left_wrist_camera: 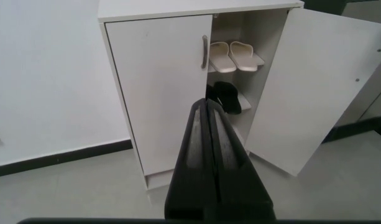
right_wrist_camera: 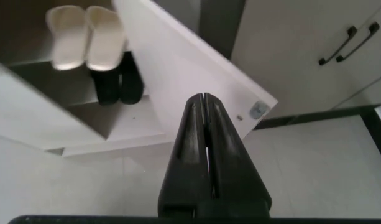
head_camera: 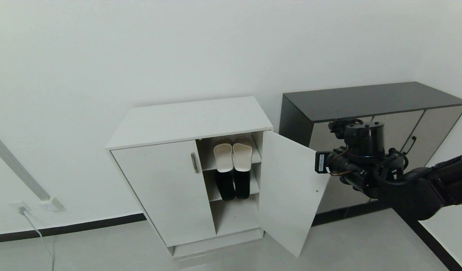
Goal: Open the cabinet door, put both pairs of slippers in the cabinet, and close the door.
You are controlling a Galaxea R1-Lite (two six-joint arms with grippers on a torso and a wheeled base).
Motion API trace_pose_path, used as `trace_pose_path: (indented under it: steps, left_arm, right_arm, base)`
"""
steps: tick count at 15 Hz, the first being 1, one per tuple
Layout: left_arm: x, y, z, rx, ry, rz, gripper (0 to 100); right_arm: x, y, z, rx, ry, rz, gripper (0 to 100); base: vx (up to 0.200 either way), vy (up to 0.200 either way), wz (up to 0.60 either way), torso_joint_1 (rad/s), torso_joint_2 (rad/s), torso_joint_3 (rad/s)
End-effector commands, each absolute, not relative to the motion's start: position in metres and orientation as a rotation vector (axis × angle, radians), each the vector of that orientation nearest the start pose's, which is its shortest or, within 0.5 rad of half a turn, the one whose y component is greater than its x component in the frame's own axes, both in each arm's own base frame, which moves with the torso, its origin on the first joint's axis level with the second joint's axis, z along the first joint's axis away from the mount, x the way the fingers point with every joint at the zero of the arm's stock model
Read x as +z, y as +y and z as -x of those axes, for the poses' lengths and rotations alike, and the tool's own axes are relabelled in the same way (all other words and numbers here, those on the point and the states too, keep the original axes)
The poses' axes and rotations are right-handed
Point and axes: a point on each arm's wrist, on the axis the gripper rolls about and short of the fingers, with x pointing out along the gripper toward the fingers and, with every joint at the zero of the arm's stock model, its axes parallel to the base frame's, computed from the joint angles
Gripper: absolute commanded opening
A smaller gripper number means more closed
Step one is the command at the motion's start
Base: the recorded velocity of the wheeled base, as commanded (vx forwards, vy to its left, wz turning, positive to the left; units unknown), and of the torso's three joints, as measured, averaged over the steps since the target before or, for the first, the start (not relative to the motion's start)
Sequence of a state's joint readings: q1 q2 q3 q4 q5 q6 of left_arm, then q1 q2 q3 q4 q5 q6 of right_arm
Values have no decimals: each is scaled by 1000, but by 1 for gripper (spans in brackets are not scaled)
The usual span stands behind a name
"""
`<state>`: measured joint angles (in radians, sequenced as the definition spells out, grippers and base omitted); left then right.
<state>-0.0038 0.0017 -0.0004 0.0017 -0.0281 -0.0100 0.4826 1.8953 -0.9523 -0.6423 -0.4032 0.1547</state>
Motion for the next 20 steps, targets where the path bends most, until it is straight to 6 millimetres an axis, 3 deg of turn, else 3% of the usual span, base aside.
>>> trace_pose_path:
  steps: [1,4,10,16,20]
  left_arm:
    - [75,0,23,-28,3,12,0]
    - [76,0,23,-28,2,11,0]
    - [76,0,23,-28,2,11,0]
    - [75,0,23,-26,3,9,0]
    - [75,0,23,-26,3,11,0]
  right_arm:
    - [142,147,-343,27,303,-26,0]
    - [142,141,-360,11,290,-40,0]
    - [121,132,-388,-36,312,-37,0]
    - [110,133,-396,-36,330,-32,0]
    - [114,131,-395,-37,323,-37,0]
  base:
    - [0,0,0,0,0,0]
    - [0,0,0,0,0,0]
    - [0,0,0,0,0,0]
    - [0,0,0,0,0,0]
    - [0,0,0,0,0,0]
